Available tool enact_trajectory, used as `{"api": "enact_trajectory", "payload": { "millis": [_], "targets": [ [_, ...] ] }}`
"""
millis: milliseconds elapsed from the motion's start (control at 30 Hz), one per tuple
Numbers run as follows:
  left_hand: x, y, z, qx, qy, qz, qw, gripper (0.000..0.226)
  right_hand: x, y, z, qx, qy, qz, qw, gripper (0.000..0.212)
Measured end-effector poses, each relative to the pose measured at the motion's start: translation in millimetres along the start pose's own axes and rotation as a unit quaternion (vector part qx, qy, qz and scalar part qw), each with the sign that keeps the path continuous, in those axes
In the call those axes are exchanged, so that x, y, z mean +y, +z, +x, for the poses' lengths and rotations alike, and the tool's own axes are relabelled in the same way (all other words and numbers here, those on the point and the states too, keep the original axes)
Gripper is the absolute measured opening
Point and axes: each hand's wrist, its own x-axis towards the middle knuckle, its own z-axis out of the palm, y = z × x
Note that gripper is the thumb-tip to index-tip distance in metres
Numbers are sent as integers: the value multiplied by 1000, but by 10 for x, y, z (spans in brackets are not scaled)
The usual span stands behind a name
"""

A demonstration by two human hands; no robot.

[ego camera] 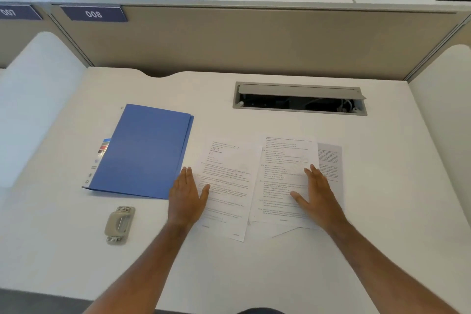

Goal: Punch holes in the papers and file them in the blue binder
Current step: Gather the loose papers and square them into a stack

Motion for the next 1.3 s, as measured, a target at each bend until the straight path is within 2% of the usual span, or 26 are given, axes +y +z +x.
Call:
{"api": "enact_trajectory", "payload": {
  "millis": [233, 433, 600, 800, 900, 1133, 1300],
  "targets": [
    [111, -4, -89, 3, -26, -38, 999, 79, 181, 135, -71, -36, 9, -22, 999, 101],
    [278, 47, -156, -31, -43, -79, 995, 78, 18, 238, -84, -36, -8, -20, 999, 99],
    [304, 40, -180, -25, -47, -99, 994, 80, -14, 162, -124, -5, -22, -15, 1000, 93],
    [287, 75, -229, -45, -92, -122, 987, 86, 342, -17, -133, 9, 41, -25, 999, 91],
    [332, 67, -244, -55, -90, -128, 986, 86, 398, 9, -162, -6, 50, -31, 998, 92],
    [459, 15, -218, -90, -73, -155, 981, 85, 178, 185, -195, -4, 34, -33, 999, 87],
    [415, -47, -185, -88, -91, -193, 973, 87, 97, 217, -153, 1, 15, -31, 999, 84]
  ]
}}
